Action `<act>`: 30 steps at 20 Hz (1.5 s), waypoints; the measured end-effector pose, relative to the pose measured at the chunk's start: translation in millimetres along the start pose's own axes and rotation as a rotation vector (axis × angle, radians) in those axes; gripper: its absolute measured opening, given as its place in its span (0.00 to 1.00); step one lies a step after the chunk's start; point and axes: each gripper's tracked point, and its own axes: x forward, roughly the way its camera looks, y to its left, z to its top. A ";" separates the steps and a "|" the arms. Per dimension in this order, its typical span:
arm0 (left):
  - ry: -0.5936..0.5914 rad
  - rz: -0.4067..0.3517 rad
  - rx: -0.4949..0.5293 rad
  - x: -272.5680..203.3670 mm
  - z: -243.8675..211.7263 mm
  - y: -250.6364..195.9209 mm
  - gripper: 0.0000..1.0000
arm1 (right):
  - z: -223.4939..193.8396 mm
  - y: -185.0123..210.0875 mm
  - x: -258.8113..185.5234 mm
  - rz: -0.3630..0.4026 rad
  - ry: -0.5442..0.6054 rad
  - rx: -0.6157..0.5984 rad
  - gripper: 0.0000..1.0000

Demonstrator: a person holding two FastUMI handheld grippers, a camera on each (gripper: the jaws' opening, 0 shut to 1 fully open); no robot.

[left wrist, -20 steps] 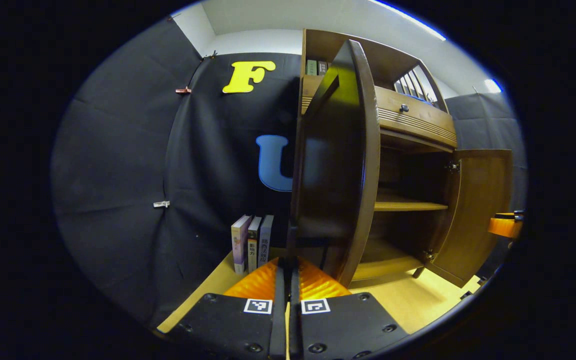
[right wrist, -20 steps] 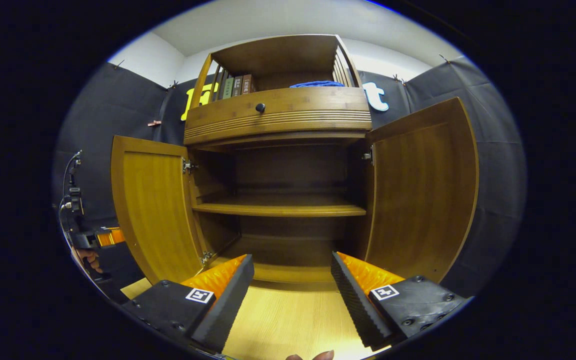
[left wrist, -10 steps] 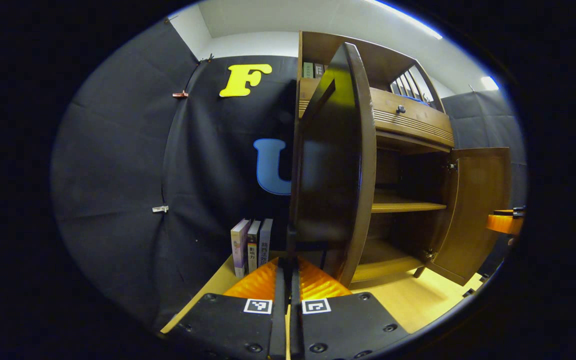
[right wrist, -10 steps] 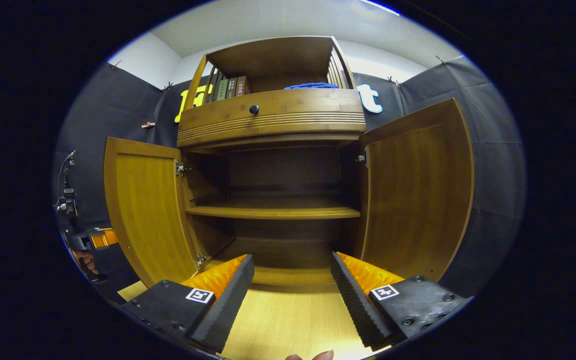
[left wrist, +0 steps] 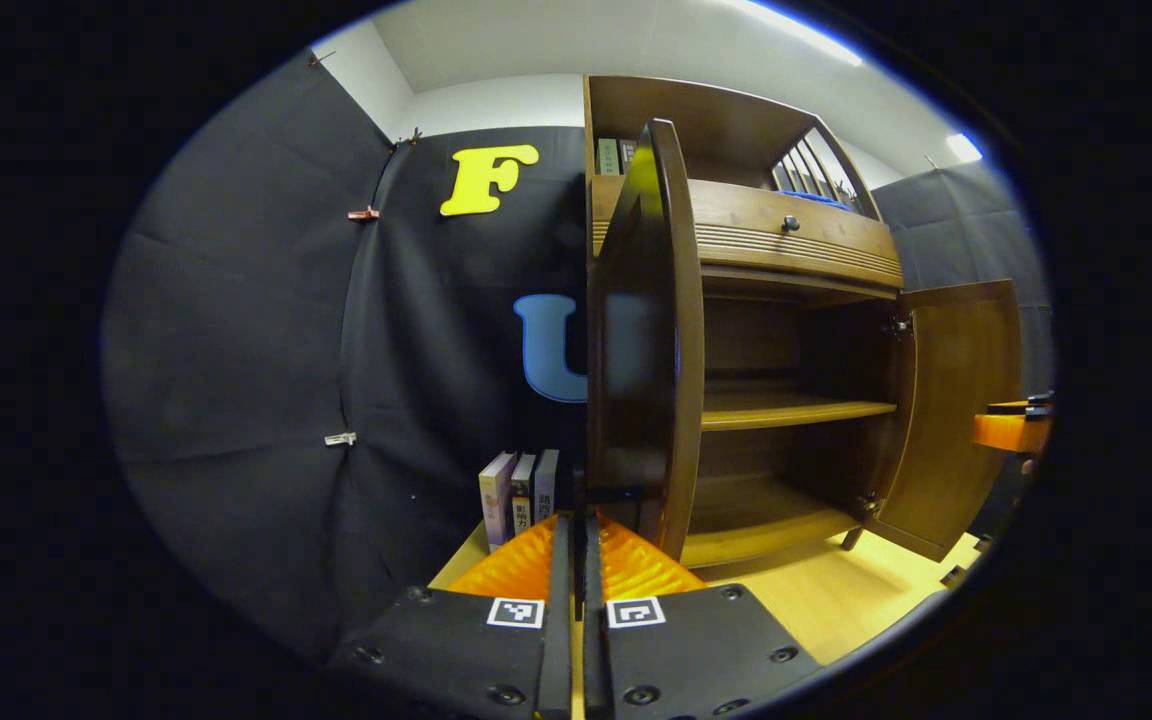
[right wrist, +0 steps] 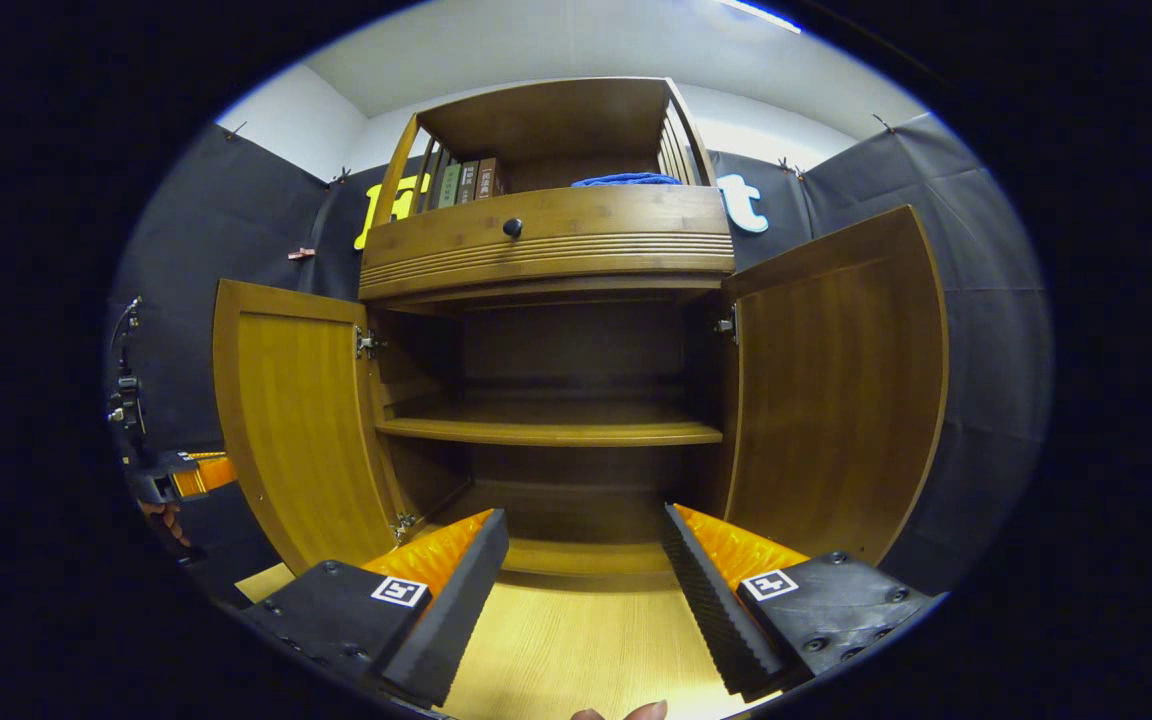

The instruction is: Open the right door of the double-door shoe cabinet with the right hand, and open the left door with the left hand.

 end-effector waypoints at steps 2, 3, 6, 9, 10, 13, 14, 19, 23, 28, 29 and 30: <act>-0.003 0.003 -0.001 -9.5 1.3 0.6 0.12 | 1.8 -0.4 1.1 0.004 -0.002 0.002 0.98; -0.004 0.002 -0.004 -15.0 1.0 -1.1 0.13 | 2.8 -1.3 2.3 0.007 -0.003 0.004 0.98; -0.013 0.008 -0.006 -29.5 3.2 -1.4 0.25 | 4.9 -2.0 3.1 0.014 -0.007 0.003 0.98; -0.015 0.008 -0.014 -41.7 3.5 -7.1 0.56 | 7.7 -4.2 4.3 0.022 -0.015 0.000 0.95; -0.015 0.006 -0.021 -46.8 3.1 -10.8 0.67 | 9.1 -4.7 4.5 0.024 -0.017 -0.001 0.98; -0.021 0.002 -0.032 -56.7 6.1 -21.6 0.98 | 10.2 -9.2 2.5 0.026 -0.018 -0.001 0.98; -0.023 0.004 -0.033 -56.3 6.6 -25.5 0.96 | 11.6 -10.9 2.3 0.025 -0.019 -0.001 0.98; -0.033 -0.042 -0.024 -54.6 16.4 -61.2 0.95 | 14.5 -22.3 -1.9 0.012 -0.025 -0.009 0.98; -0.041 -0.089 -0.010 -49.4 24.1 -93.9 0.95 | 22.1 -32.3 -2.3 -0.008 -0.041 -0.008 0.98; -0.047 -0.132 -0.006 -41.8 28.4 -129.6 0.95 | 28.5 -43.2 -1.7 -0.035 -0.054 -0.017 0.98; -0.044 -0.125 -0.008 -39.9 29.9 -132.0 0.95 | 29.0 -45.1 -1.9 -0.041 -0.057 -0.017 0.98; -0.037 -0.119 -0.012 -37.6 29.2 -136.3 0.95 | 30.9 -46.7 -2.6 -0.045 -0.062 -0.019 0.98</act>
